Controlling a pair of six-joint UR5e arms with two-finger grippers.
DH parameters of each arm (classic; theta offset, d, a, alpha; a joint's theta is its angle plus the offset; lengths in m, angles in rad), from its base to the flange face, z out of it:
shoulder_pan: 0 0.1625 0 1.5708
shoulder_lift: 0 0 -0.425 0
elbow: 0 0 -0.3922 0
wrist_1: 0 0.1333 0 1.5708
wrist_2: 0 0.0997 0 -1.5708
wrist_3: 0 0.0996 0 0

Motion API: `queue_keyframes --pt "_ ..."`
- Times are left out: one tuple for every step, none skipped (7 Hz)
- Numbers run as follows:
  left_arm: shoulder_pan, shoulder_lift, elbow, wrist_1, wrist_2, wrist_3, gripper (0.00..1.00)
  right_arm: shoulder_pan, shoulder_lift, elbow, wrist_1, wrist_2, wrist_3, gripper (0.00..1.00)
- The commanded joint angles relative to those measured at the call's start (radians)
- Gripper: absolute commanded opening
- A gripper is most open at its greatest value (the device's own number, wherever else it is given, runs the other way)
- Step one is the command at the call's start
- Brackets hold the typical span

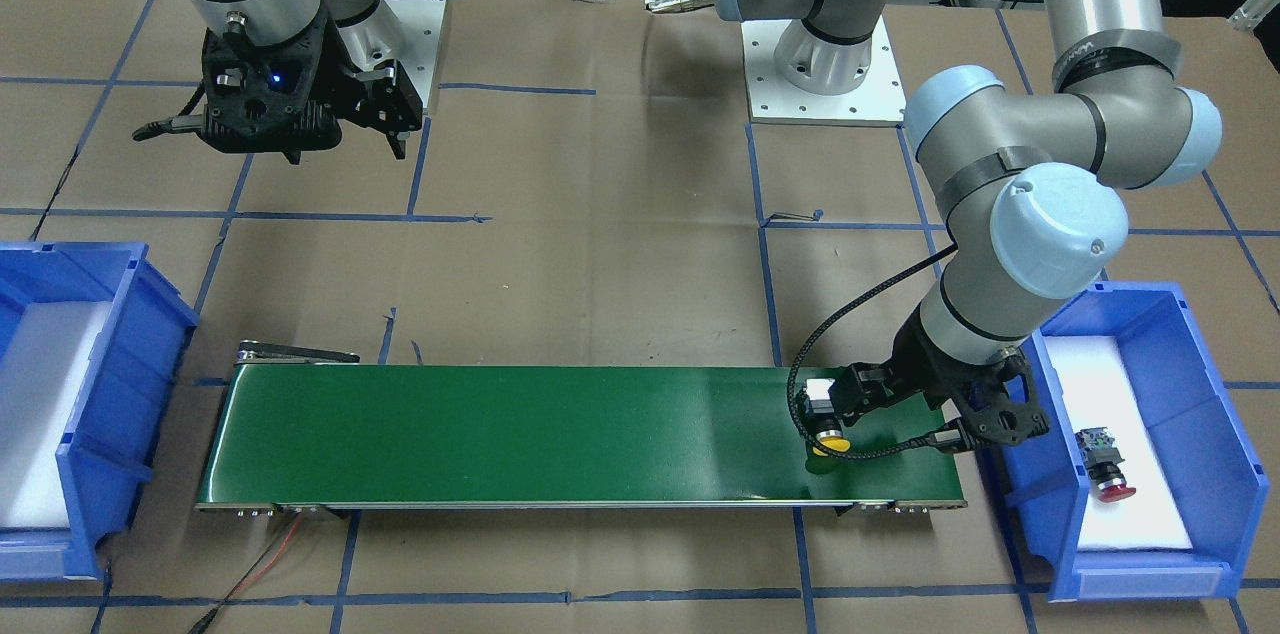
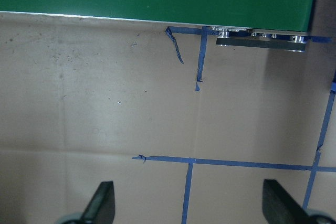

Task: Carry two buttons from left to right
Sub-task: 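Place the yellow button on the conveyor and open the left gripper, then lower the left gripper into the bin onto the red button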

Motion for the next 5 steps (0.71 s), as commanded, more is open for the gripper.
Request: queue_keyframes --pt "0.003 0.053 0.103 -0.18 0.002 0.004 1.0 0.0 0.0 0.0 0.0 0.0 0.0 1.0" --pt "0.005 0.051 0.155 -0.229 0.002 0.007 1.0 0.0 0.0 0.0 0.0 0.0 0.0 1.0" --pt "0.008 0.038 0.186 -0.252 0.003 0.015 1.0 0.0 0.0 0.0 0.0 0.0 0.0 1.0" --pt "0.015 0.037 0.197 -0.256 0.009 0.052 1.0 0.0 0.0 0.0 0.0 0.0 0.0 1.0" --pt "0.062 0.037 0.199 -0.254 0.006 0.093 1.0 0.0 0.0 0.0 0.0 0.0 0.0 1.0"
